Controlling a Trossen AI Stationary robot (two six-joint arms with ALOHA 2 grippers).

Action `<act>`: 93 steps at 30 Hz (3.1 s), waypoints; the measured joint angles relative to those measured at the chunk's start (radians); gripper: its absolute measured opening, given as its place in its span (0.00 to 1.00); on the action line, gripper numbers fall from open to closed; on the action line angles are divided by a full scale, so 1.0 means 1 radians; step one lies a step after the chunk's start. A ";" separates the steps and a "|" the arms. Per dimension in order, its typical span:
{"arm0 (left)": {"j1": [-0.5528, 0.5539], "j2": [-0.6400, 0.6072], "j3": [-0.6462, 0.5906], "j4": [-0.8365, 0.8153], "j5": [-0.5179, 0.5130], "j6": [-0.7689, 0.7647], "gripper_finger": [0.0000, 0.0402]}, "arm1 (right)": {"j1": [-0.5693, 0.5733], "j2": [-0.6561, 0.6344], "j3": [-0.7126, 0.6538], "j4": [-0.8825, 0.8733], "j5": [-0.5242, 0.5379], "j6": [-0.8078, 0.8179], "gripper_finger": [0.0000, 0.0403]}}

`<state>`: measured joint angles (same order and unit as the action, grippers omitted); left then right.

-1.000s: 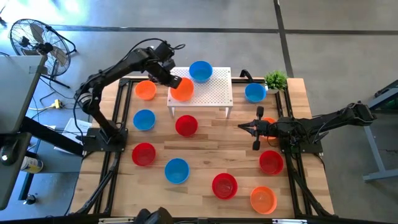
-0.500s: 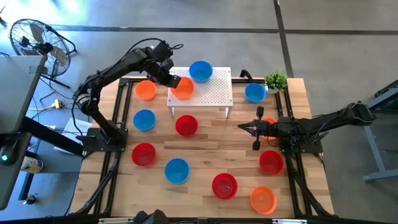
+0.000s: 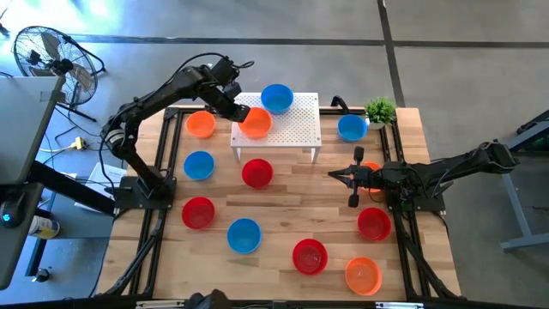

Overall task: Pick & Place Mini bowls
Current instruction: Put the orange bowl on the shelf, then put the red bowl on the shelf

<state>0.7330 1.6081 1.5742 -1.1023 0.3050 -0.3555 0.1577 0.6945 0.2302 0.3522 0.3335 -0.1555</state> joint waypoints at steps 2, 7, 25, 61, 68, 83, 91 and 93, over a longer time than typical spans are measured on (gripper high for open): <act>0.000 -0.002 0.000 -0.001 -0.006 0.023 0.22 | 0.000 0.000 0.000 0.000 0.000 0.001 0.00; 0.000 -0.045 0.000 0.001 -0.059 0.068 0.22 | 0.000 0.000 0.000 -0.014 -0.002 0.023 0.00; -0.222 -0.350 -0.146 0.341 -0.367 0.203 0.22 | 0.000 0.000 0.000 -0.023 -0.003 0.074 0.00; -0.485 -0.558 -0.780 1.095 -0.349 0.310 0.00 | 0.000 0.000 0.000 -0.024 -0.003 0.081 0.00; -0.463 -0.622 -0.827 1.098 -0.379 0.368 0.00 | 0.000 0.000 0.000 -0.008 0.050 0.135 0.00; -0.465 -0.557 -0.831 1.134 -0.344 0.365 0.00 | 0.000 0.000 0.000 0.005 0.106 0.153 0.00; -0.465 -0.613 -0.978 1.336 -0.314 0.386 0.00 | 0.000 0.000 0.000 0.028 0.120 0.181 0.00; -0.465 -0.631 -1.000 1.345 -0.314 0.392 0.00 | 0.000 0.000 0.000 0.028 0.136 0.193 0.00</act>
<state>0.2684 0.9771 0.5740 0.2430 -0.0093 0.0368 0.1574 0.6944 0.2298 0.3798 0.4693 0.0377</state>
